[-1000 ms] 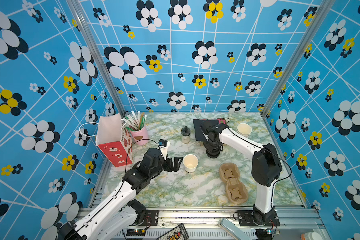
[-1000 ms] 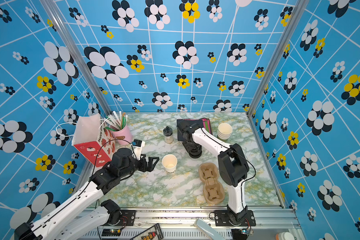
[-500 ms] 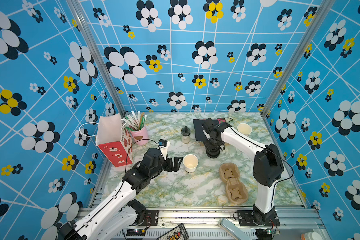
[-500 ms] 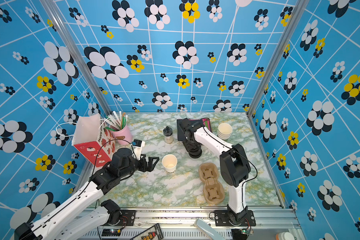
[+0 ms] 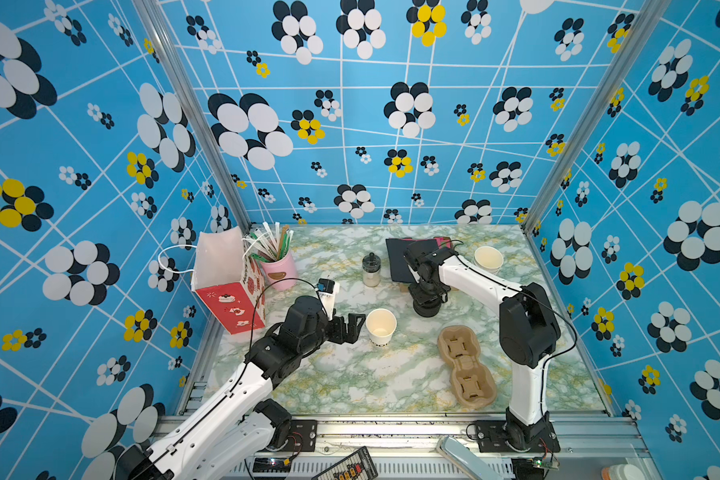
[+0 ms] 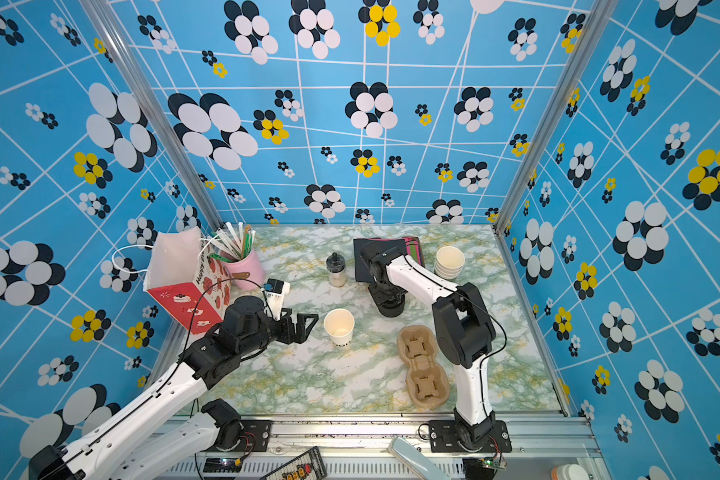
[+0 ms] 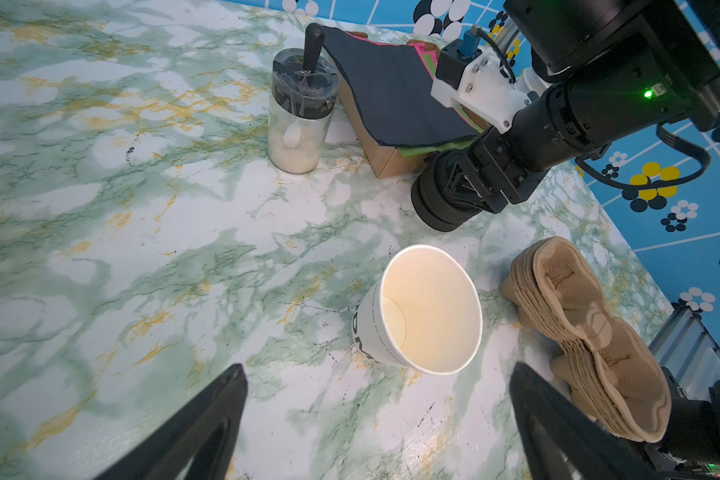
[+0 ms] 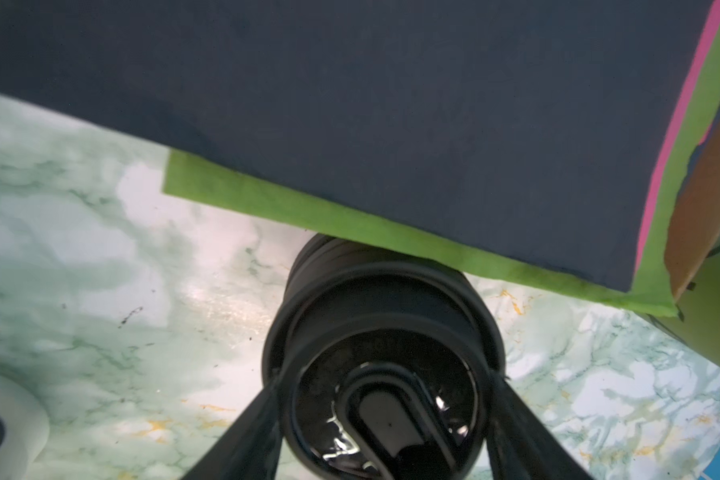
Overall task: Pack the takeout coffee
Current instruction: 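Lift the black lid slightly with the right gripper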
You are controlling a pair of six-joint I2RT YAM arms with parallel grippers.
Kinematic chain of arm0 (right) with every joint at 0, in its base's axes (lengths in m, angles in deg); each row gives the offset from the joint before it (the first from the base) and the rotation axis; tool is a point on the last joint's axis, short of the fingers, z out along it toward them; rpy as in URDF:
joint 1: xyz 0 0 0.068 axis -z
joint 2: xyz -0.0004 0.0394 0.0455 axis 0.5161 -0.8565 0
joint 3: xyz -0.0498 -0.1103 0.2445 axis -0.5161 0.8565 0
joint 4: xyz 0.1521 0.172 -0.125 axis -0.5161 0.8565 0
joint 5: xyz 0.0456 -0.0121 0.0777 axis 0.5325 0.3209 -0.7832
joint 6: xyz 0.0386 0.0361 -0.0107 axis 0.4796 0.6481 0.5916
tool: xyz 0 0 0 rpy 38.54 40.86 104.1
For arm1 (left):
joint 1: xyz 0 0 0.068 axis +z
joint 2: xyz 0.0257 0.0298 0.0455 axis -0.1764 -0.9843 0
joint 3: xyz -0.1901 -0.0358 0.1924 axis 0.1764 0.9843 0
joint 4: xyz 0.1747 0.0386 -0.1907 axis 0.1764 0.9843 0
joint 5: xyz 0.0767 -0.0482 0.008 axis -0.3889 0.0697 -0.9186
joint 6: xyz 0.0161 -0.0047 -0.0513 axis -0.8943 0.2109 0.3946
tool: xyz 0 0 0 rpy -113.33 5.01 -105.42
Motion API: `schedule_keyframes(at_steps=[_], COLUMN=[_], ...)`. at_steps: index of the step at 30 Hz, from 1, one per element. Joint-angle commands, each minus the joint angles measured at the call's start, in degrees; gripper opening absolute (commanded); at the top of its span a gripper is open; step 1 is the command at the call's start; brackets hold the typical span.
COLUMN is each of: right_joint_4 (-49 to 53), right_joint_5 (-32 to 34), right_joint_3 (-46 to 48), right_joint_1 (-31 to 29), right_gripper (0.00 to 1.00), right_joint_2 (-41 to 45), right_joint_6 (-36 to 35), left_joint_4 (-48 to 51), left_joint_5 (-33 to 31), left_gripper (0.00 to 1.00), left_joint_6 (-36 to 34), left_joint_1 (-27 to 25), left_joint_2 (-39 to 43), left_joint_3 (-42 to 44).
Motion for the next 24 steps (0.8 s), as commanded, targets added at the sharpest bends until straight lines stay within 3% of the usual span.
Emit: schedule_keyframes(at_steps=[1, 18, 24], right_joint_4=[-0.6, -7.3, -10.5], right_joint_5=[2.9, 13.4, 15.2], right_joint_3=[2.3, 10.1, 13.0], right_joint_1=[0.1, -3.4, -4.3], right_gripper=[0.58, 0.36, 0.33], right_joint_2=[-0.7, 1.5, 3.8], right_joint_6=[-1.2, -3.2, -2.8], left_joint_4=[-1.7, -1.3, -1.1], left_joint_5=[0.0, -0.3, -0.5], left_gripper=[1.00, 1.00, 1.00], left_joint_6=[0.3, 0.3, 0.3], left_joint_1=[-0.1, -0.1, -0.1], left_joint_2=[-0.5, -0.6, -0.5], left_joint_3=[0.1, -0.1, -0.1])
